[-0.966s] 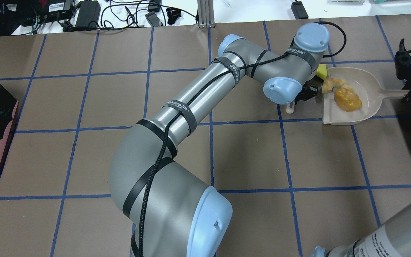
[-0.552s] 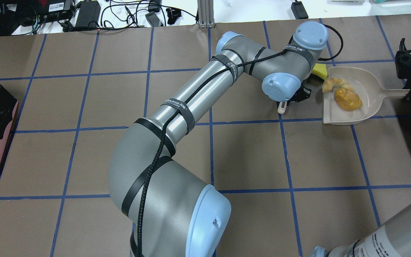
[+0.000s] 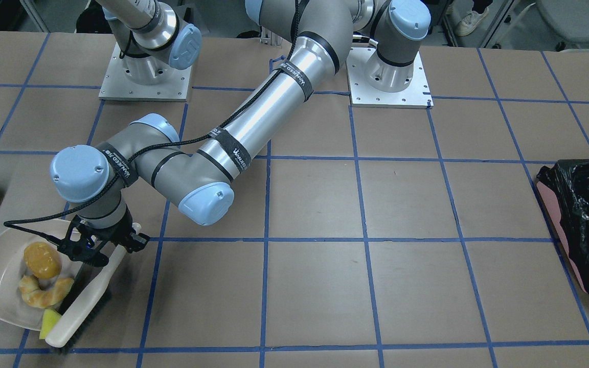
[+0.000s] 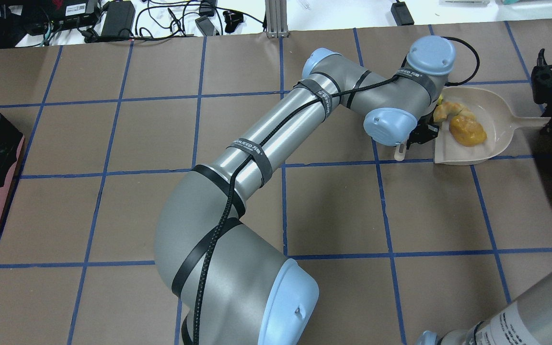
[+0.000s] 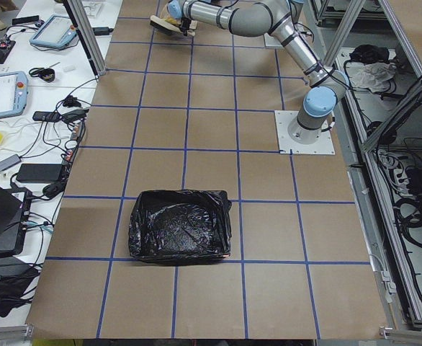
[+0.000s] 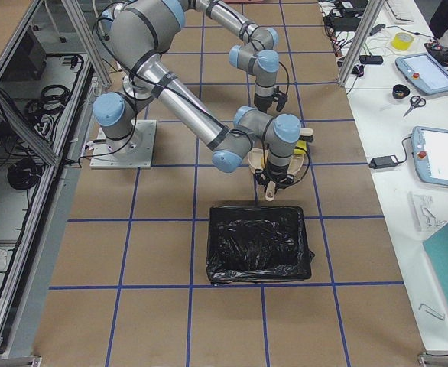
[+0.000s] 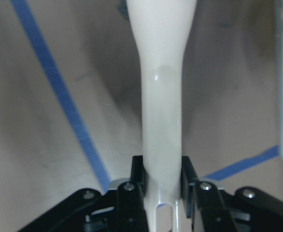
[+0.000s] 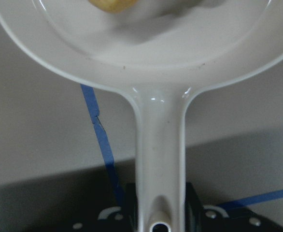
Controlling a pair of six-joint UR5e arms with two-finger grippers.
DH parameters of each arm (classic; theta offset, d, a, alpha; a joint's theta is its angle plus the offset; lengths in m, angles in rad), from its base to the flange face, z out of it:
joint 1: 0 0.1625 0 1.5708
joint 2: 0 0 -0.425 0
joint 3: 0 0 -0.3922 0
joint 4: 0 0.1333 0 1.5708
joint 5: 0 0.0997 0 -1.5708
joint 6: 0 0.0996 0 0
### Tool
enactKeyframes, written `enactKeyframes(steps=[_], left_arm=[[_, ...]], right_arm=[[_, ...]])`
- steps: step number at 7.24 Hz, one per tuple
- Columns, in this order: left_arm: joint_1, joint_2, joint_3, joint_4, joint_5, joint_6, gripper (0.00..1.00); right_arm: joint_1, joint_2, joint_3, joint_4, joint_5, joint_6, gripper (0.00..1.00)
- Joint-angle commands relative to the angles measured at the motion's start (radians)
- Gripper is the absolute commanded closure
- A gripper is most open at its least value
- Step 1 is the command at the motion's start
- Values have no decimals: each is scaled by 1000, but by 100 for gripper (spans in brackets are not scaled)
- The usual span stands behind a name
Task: Sweep and dump trash in nearest bin
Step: 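Sweep the yellow sponge into the dustpan with the brush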
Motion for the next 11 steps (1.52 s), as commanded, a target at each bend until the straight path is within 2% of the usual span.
enactKeyframes(steps=[1,2,5,7,9,11], left_arm=[[-16,-5,6,40,-62,-72,100],[-46,-6,14,45,-118,-133,100],[-157,6,18,85,-128,-333,100],[-163,56,-6,74,-146,-294,100],[-96,108,-75,71,-145,-221,100],[-90,153,-112,62,-143,-217,100]], right_arm=[[0,3,0,-1,15,3,91],[0,3,0,3,15,16,91],[0,3,0,9,18,30,91],[0,3,3,11,18,40,91],[0,3,3,12,21,40,91],[0,-1,6,28,41,53,91]])
